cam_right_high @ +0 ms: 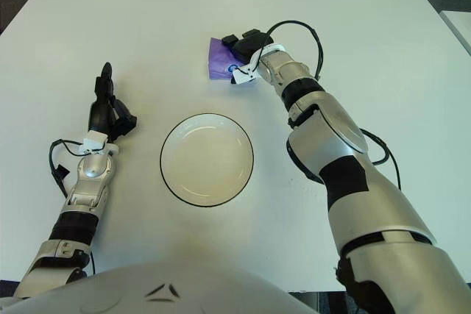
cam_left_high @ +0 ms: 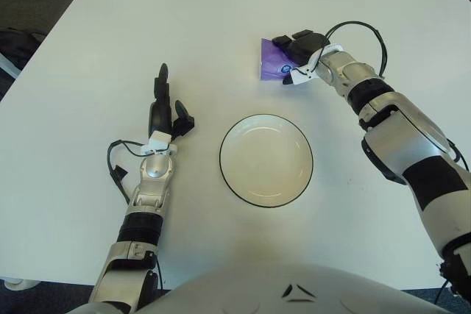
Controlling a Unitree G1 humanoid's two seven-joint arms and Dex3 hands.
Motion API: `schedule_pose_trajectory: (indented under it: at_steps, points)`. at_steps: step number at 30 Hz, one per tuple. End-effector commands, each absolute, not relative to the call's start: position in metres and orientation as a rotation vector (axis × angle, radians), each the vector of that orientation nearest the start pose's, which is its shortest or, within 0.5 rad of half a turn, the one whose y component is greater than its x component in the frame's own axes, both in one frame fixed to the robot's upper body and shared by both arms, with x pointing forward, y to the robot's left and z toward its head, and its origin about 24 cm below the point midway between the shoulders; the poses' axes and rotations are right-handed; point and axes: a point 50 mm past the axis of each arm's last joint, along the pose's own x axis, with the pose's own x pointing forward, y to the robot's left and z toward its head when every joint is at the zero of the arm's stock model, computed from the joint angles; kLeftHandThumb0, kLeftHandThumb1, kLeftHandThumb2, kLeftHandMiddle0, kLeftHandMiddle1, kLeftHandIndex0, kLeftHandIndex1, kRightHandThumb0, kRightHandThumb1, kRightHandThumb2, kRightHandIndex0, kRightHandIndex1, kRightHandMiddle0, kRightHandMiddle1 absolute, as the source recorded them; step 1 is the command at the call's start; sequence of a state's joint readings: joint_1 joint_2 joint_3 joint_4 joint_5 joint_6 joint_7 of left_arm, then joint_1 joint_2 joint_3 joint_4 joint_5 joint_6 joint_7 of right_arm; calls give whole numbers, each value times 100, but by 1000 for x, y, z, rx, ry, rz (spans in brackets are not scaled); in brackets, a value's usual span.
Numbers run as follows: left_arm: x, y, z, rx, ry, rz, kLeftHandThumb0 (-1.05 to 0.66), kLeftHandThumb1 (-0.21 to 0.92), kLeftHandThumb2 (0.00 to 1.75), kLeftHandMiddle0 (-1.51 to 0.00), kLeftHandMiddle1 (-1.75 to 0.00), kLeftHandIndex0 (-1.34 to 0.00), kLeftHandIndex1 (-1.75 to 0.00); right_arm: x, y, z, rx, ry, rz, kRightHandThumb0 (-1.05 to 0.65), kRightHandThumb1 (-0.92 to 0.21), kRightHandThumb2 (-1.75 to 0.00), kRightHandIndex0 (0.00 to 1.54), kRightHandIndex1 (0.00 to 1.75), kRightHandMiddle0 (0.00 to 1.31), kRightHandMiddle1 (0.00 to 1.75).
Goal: Put the tissue paper into the plate.
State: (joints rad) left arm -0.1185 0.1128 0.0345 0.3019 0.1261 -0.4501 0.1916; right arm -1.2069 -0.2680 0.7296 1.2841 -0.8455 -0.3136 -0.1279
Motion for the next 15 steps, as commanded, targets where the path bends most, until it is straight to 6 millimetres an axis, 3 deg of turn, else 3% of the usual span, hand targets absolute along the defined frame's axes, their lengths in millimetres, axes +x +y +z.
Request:
schedule_pose_trajectory:
  at_steps: [1,3,5,7,11,15]
  points:
    - [240,168,-7,175,-49,145,-88,92,119,-2,0,0,-19,402,-96,111,-1655,-285,482,-82,-81,-29,58,151,28,163]
    - [240,168,-7,176,-47,146,-88,92,119,-2,0,0,-19,400,-97,109,-1559,-325,407,-75,-75,-29,69,162,37,169]
    - [239,168,-7,177,-46,146,-88,92,119,-2,0,0,-18,398,-99,107,-1459,-357,329,-45,-50,-72,90,170,65,172]
    - [239,168,-7,178,-46,147,-88,92,119,-2,0,0,-18,397,-99,106,-1405,-368,298,-35,-40,-90,98,172,75,173]
    - [238,168,-7,177,-47,151,-88,92,119,-3,-1,0,-18,394,-101,104,-1276,-369,254,-15,-24,-125,114,174,98,174]
    - [238,168,-7,174,-46,152,-88,92,119,-3,-1,0,-18,393,-102,102,-1237,-372,246,-7,-17,-139,121,174,107,175]
